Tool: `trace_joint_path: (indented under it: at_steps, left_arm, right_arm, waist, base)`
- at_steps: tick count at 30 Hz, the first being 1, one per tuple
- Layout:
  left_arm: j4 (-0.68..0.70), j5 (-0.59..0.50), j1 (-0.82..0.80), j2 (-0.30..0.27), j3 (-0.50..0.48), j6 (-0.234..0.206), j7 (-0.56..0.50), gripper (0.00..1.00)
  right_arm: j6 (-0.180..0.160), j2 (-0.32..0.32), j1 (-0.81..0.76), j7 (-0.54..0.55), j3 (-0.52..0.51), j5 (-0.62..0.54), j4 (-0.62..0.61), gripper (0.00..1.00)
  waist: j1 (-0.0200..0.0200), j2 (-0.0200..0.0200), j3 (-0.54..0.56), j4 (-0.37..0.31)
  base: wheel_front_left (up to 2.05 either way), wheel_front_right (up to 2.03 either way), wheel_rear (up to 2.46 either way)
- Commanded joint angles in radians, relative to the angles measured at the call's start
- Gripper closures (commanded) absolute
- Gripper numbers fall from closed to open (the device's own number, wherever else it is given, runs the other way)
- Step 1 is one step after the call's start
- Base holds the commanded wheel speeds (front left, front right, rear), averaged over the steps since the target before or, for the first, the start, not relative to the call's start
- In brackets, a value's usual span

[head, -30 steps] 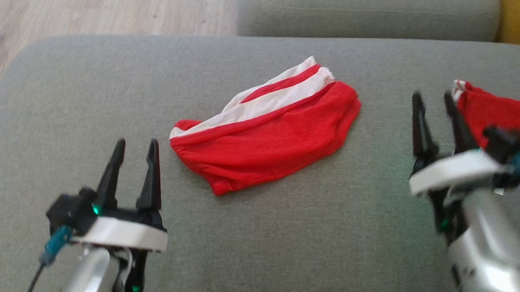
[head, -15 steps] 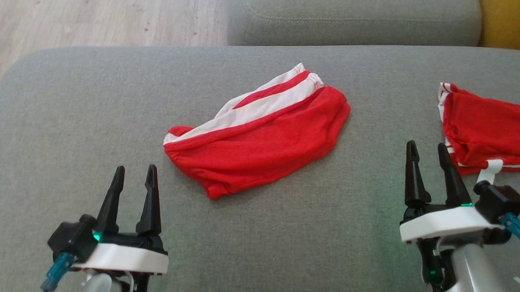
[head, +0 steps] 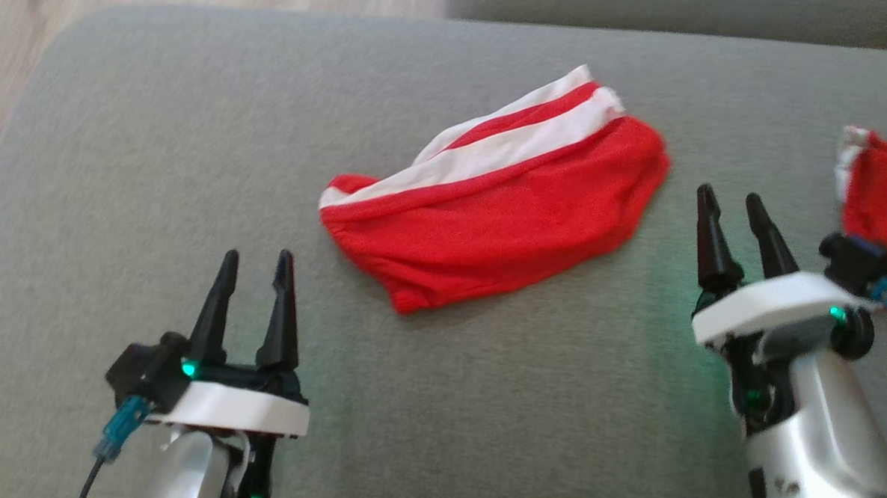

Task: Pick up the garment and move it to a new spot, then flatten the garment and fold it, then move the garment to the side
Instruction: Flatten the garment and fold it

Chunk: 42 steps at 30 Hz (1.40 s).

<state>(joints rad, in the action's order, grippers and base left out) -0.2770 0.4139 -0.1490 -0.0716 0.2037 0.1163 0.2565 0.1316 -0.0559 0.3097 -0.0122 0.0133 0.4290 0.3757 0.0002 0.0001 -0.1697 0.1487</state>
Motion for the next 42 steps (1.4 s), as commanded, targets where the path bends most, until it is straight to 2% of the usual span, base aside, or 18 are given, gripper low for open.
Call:
trace_joint_path:
  at_steps: [1,9,11,18,27,37,39,42]
  left_arm:
    - [0.021,-0.005,-0.043,0.000,-0.019,0.009,0.005,0.00]
    - [-0.011,0.002,-0.090,0.012,0.020,0.013,0.005,0.00]
    - [-0.027,-0.006,-0.103,0.013,0.028,0.014,0.005,0.00]
    - [-0.040,0.003,-0.124,0.014,0.034,0.014,0.005,0.00]
    - [-0.036,0.012,-0.120,0.016,0.055,0.014,0.005,0.00]
    - [-0.042,0.033,-0.135,0.020,0.086,0.014,0.005,0.00]
    - [-0.045,0.036,-0.136,0.020,0.091,0.014,0.005,0.00]
    - [-0.051,0.038,-0.136,0.021,0.095,0.014,0.005,0.00]
  right_arm:
    - [-0.001,0.005,0.051,0.018,0.010,0.004,-0.007,0.00]
    - [-0.001,0.006,0.188,0.144,-0.087,0.110,0.235,0.00]
    - [-0.001,0.006,0.216,0.172,-0.101,0.177,0.300,0.00]
    - [-0.001,0.006,0.288,0.195,-0.111,0.265,0.458,0.00]
    - [-0.001,0.004,0.350,0.195,-0.112,0.242,0.535,0.00]
    - [-0.001,-0.026,0.442,0.197,-0.131,0.170,0.630,0.00]
    - [-0.001,-0.030,0.458,0.190,-0.134,0.159,0.645,1.00]
    - [-0.001,-0.033,0.472,0.166,-0.134,0.142,0.662,1.00]
  waist:
    - [-0.0002,-0.0001,-0.039,0.041]
    - [-0.0002,-0.0001,-0.092,0.139]
    - [-0.0002,-0.0001,-0.094,0.164]
    - [-0.0002,-0.0001,-0.096,0.227]
    - [-0.0002,-0.0001,-0.114,0.264]
    - [-0.0002,-0.0001,-0.149,0.302]
    - [-0.0002,-0.0001,-0.151,0.307]
    - [-0.0002,-0.0001,-0.150,0.310]
  base:
    - [0.00,0.00,0.00]
    - [0.00,0.00,0.00]
    - [0.00,0.00,0.00]
    - [0.00,0.00,0.00]
    - [0.00,0.00,0.00]
    - [0.00,0.00,0.00]
    - [0.00,0.00,0.00]
    - [0.00,0.00,0.00]
